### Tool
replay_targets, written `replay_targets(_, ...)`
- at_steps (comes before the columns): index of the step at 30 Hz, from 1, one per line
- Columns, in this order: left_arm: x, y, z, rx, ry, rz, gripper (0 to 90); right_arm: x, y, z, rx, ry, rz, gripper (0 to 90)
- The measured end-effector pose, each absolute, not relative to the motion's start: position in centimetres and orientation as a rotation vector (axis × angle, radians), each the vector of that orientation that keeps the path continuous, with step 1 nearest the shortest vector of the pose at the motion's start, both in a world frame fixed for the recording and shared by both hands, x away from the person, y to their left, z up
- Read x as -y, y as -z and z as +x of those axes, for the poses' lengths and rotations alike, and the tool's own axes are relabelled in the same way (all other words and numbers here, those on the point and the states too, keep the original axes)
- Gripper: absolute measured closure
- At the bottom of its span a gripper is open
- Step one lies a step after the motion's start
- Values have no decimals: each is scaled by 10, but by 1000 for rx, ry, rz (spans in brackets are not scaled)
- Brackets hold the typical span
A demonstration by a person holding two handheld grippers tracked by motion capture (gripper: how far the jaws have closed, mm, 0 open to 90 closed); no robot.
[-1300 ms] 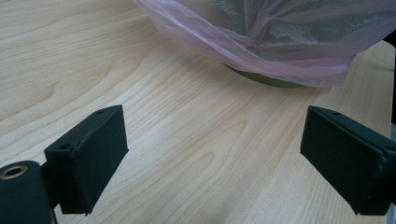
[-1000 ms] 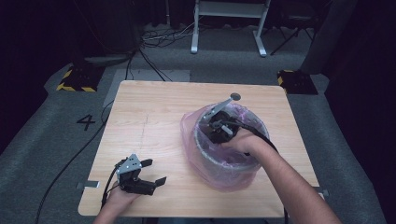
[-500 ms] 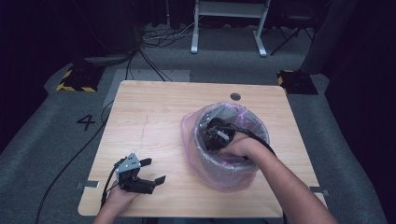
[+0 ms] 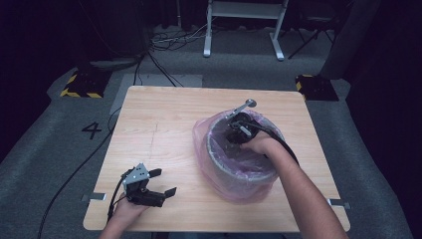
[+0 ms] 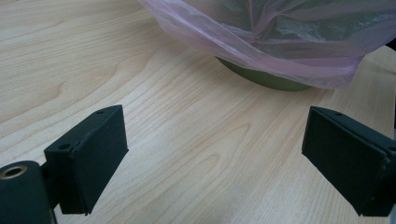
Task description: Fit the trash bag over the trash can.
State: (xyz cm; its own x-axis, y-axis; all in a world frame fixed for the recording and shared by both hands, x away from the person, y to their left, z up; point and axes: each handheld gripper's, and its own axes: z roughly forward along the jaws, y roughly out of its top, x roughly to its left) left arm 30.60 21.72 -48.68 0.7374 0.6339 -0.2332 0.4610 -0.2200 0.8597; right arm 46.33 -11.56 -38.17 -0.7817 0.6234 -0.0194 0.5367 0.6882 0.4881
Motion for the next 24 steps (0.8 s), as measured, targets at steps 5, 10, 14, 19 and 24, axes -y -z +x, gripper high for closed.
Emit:
replay_targets(5, -217, 487, 307, -848, -200, 1862, 68, 117, 385, 464, -2743, -650, 960, 865)
replay_targets(10, -218, 486, 306, -849, -206, 1858, 68, 114, 364, 454, -2748, -708, 910, 879)
replay_targets(14, -217, 486, 305, -850, -207, 1862, 68, 115, 344, 445, -2734, -737, 860, 900)
replay_targets(19, -218, 486, 306, -859, -203, 1852, 68, 125, 321, 436, -2712, -794, 849, 900)
replay_targets(24, -217, 487, 306, -861, -203, 1849, 69, 139, 305, 429, -2670, -879, 861, 900)
